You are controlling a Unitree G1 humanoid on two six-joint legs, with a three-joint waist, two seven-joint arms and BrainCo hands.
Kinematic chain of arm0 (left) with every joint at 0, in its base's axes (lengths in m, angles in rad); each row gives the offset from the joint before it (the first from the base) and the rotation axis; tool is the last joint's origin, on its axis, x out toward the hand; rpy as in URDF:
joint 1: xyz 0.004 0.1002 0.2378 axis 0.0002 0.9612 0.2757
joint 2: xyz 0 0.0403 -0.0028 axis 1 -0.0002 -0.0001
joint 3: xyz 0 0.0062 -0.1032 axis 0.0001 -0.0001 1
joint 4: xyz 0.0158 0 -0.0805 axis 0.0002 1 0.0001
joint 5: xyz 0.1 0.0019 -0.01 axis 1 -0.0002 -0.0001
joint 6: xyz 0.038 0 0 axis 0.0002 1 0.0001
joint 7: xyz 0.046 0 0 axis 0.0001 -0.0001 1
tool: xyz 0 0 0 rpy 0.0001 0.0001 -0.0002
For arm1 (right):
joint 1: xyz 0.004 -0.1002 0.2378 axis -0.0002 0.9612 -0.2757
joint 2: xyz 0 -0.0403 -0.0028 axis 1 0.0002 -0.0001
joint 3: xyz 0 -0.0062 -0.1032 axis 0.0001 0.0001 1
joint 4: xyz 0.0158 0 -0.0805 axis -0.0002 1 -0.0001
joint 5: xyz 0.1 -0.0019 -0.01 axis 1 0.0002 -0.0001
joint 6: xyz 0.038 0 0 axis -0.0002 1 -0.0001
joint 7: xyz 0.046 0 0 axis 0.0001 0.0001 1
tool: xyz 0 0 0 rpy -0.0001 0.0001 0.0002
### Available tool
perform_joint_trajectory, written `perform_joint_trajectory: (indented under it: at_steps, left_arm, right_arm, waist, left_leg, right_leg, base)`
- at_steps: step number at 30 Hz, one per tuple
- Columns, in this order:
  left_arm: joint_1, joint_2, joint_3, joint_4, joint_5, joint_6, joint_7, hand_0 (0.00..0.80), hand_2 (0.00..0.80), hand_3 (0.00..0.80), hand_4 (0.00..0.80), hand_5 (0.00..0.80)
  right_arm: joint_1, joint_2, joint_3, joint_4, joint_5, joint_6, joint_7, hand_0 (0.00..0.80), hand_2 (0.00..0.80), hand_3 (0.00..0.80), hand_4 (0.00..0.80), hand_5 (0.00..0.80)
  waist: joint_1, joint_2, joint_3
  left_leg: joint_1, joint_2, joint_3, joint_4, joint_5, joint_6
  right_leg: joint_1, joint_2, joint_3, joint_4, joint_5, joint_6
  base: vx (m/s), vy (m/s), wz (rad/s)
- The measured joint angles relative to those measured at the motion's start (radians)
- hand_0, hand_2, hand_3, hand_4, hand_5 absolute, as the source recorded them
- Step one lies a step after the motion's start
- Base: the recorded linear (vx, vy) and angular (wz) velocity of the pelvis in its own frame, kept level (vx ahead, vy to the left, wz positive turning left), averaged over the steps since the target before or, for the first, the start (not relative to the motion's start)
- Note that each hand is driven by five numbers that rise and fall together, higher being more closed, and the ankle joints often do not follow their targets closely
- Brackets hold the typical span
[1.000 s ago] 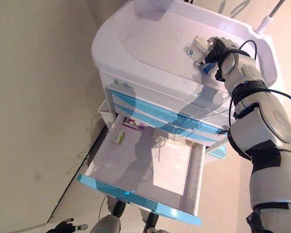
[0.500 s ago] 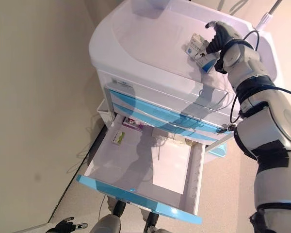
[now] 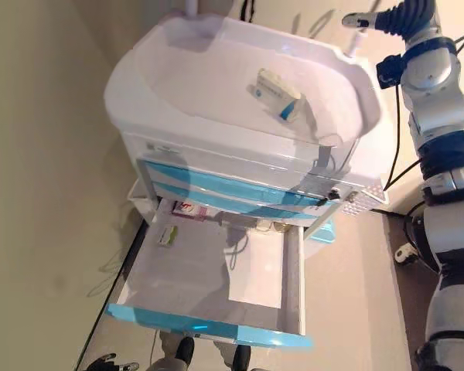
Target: Open the drawer and pick up the medicine
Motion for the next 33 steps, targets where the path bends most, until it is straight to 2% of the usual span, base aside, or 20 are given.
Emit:
perform_joint_trajectory:
  at_steps: [1, 3, 4, 6, 7, 8, 9, 11, 13, 14, 16, 22, 25, 30, 31, 33]
  left_arm:
    - [0.002, -0.008, 0.014, -0.001, 0.000, 0.001, 0.002, 0.000, 0.000, 0.000, 0.000, 0.000]
    - [0.008, -0.026, 0.020, -0.004, 0.001, 0.003, 0.006, 0.000, 0.000, 0.000, 0.000, 0.000]
    - [0.025, -0.035, 0.027, -0.013, 0.009, 0.002, 0.010, 0.000, 0.000, 0.000, 0.000, 0.000]
    - [0.037, -0.051, 0.027, -0.013, 0.016, 0.003, 0.014, 0.000, 0.000, 0.000, 0.000, 0.000]
    - [0.051, -0.065, 0.043, -0.013, 0.021, 0.004, 0.016, 0.000, 0.000, 0.000, 0.000, 0.000]
    - [0.056, -0.075, 0.054, -0.012, 0.022, 0.005, 0.017, 0.000, 0.000, 0.000, 0.000, 0.000]
    - [0.065, -0.086, 0.058, -0.013, 0.029, 0.006, 0.019, 0.000, 0.000, 0.000, 0.000, 0.000]
    - [0.072, -0.110, 0.081, -0.008, 0.038, 0.010, 0.026, 0.000, 0.000, 0.000, 0.000, 0.000]
    - [0.077, -0.115, 0.094, -0.003, 0.039, 0.012, 0.027, 0.000, 0.000, 0.000, 0.000, 0.000]
    - [0.091, -0.115, 0.095, 0.002, 0.039, 0.011, 0.027, 0.000, 0.000, 0.000, 0.000, 0.000]
    - [0.093, -0.115, 0.096, 0.009, 0.047, 0.011, 0.027, 0.000, 0.000, 0.000, 0.000, 0.000]
    - [0.090, -0.128, 0.096, 0.009, 0.081, 0.010, 0.026, 0.000, 0.000, 0.000, 0.000, 0.000]
    - [0.087, -0.128, 0.096, 0.012, 0.117, 0.010, 0.026, 0.000, 0.000, 0.000, 0.000, 0.000]
    - [0.090, -0.127, 0.091, 0.013, 0.118, 0.009, 0.026, 0.000, 0.000, 0.000, 0.000, 0.000]
    - [0.085, -0.122, 0.064, 0.007, 0.119, 0.008, 0.026, 0.000, 0.000, 0.000, 0.000, 0.000]
    - [0.080, -0.119, 0.032, -0.014, 0.147, -0.001, 0.025, 0.000, 0.000, 0.000, 0.000, 0.000]
  right_arm:
    - [0.059, 0.004, -0.064, -0.053, 0.025, -0.013, -0.016, 0.000, 0.000, 0.000, 0.000, 0.000]
    - [0.121, 0.004, -0.100, -0.086, 0.062, -0.028, -0.042, 0.000, 0.000, 0.000, 0.000, 0.000]
    - [0.227, 0.043, -0.230, -0.183, 0.085, -0.061, -0.072, 0.000, 0.000, 0.000, 0.000, 0.000]
    - [0.314, 0.081, -0.286, -0.209, 0.123, -0.103, -0.098, 0.000, 0.000, 0.000, 0.000, 0.000]
    - [0.425, 0.161, -0.396, -0.245, 0.160, -0.132, -0.120, 0.000, 0.000, 0.000, 0.000, 0.000]
    - [0.490, 0.198, -0.435, -0.267, 0.179, -0.146, -0.137, 0.000, 0.000, 0.000, 0.000, 0.000]
    - [0.543, 0.218, -0.444, -0.270, 0.193, -0.149, -0.154, 0.000, 0.000, 0.000, 0.000, 0.000]
    - [0.760, 0.243, -0.498, -0.276, 0.195, -0.150, -0.181, 0.000, 0.000, 0.000, 0.000, 0.000]
    - [0.831, 0.249, -0.505, -0.264, 0.195, -0.146, -0.188, 0.000, 0.000, 0.000, 0.000, 0.000]
    - [0.871, 0.268, -0.518, -0.259, 0.195, -0.140, -0.191, 0.000, 0.000, 0.000, 0.000, 0.000]
    - [0.951, 0.316, -0.577, -0.245, 0.181, -0.151, -0.196, 0.000, 0.000, 0.000, 0.000, 0.000]
    - [1.124, 0.405, -0.602, -0.172, 0.114, -0.137, -0.185, 0.000, 0.000, 0.000, 0.000, 0.000]
    - [1.174, 0.450, -0.588, -0.046, 0.073, -0.127, -0.155, 0.000, 0.000, 0.000, 0.000, 0.000]
    - [1.210, 0.513, -0.531, 0.199, 0.053, -0.068, -0.104, 0.000, 0.000, 0.000, 0.000, 0.000]
    - [1.202, 0.511, -0.501, 0.273, 0.035, -0.062, -0.092, 0.000, 0.000, 0.000, 0.000, 0.000]
    - [1.204, 0.510, -0.471, 0.314, 0.012, -0.044, -0.075, 0.000, 0.000, 0.000, 0.000, 0.000]
  waist:
    - [0.000, 0.006, 0.001]
    - [-0.025, 0.030, 0.000]
    - [-0.030, 0.043, -0.005]
    - [-0.040, 0.066, -0.013]
    - [-0.042, 0.080, -0.021]
    - [-0.046, 0.089, -0.024]
    - [-0.046, 0.102, -0.025]
    - [-0.065, 0.137, -0.029]
    - [-0.069, 0.149, -0.028]
    - [-0.094, 0.161, -0.025]
    - [-0.107, 0.164, -0.026]
    - [-0.113, 0.166, -0.019]
    - [-0.113, 0.160, -0.010]
    - [-0.113, 0.161, 0.023]
    - [-0.114, 0.162, 0.032]
    - [-0.114, 0.164, 0.039]
  left_leg:
    - [0.010, 0.001, 0.008, -0.004, 0.001, 0.002]
    - [0.027, -0.002, 0.032, -0.008, -0.001, 0.009]
    - [0.038, 0.001, 0.050, -0.010, -0.002, 0.013]
    - [0.052, -0.001, 0.068, -0.015, -0.005, 0.017]
    - [0.072, 0.001, 0.096, -0.023, -0.007, 0.019]
    - [0.081, 0.002, 0.106, -0.026, -0.008, 0.020]
    - [0.085, 0.005, 0.107, -0.026, -0.010, 0.022]
    - [0.088, -0.001, 0.124, -0.026, -0.011, 0.027]
    - [0.087, 0.001, 0.135, -0.026, -0.011, 0.027]
    - [0.084, 0.002, 0.141, -0.027, -0.011, 0.027]
    - [0.088, -0.001, 0.157, -0.026, -0.011, 0.027]
    - [0.089, -0.001, 0.166, -0.027, -0.011, 0.030]
    - [0.088, -0.002, 0.178, -0.027, -0.009, 0.031]
    - [0.077, -0.006, 0.186, -0.026, -0.006, 0.037]
    - [0.076, -0.007, 0.186, -0.027, -0.005, 0.037]
    - [0.059, -0.008, 0.185, -0.025, -0.004, 0.038]
  right_leg:
    - [0.002, 0.001, 0.010, 0.006, 0.001, 0.000]
    - [0.001, 0.000, 0.022, 0.013, 0.004, 0.004]
    - [0.005, 0.001, 0.039, 0.017, 0.004, 0.004]
    - [0.005, 0.002, 0.056, 0.022, 0.005, 0.006]
    - [0.007, 0.005, 0.083, 0.028, 0.005, 0.007]
    - [0.010, 0.006, 0.095, 0.029, 0.006, 0.008]
    - [0.013, 0.005, 0.096, 0.028, 0.008, 0.011]
    - [0.009, 0.003, 0.112, 0.028, 0.014, 0.016]
    - [0.004, 0.004, 0.124, 0.028, 0.018, 0.016]
    - [0.001, 0.005, 0.127, 0.027, 0.019, 0.017]
    - [-0.004, 0.008, 0.145, 0.028, 0.023, 0.015]
    - [-0.008, 0.005, 0.151, 0.029, 0.026, 0.024]
    - [-0.014, 0.003, 0.152, 0.031, 0.029, 0.026]
    - [-0.040, -0.004, 0.152, 0.052, 0.029, 0.028]
    - [-0.040, -0.006, 0.151, 0.053, 0.029, 0.029]
    - [-0.053, -0.012, 0.150, 0.055, 0.030, 0.030]
  base:
    - [0.006, 0.062, -0.38]
    - [-0.003, 0.080, -0.39]
    - [0.007, 0.081, -0.40]
    - [0.017, 0.070, -0.43]
    - [0.010, 0.054, -0.49]
    - [0.007, 0.047, -0.46]
    - [0.004, 0.050, -0.24]
    - [-0.005, 0.048, -0.23]
    - [-0.013, 0.037, -0.21]
    - [-0.032, 0.039, -0.16]
    - [-0.035, 0.043, -0.18]
    - [-0.029, 0.027, -0.07]
    - [-0.043, 0.026, -0.06]
    - [-0.060, 0.009, -0.07]
    - [-0.101, 0.011, 0.01]
    - [-0.099, 0.009, 0.03]
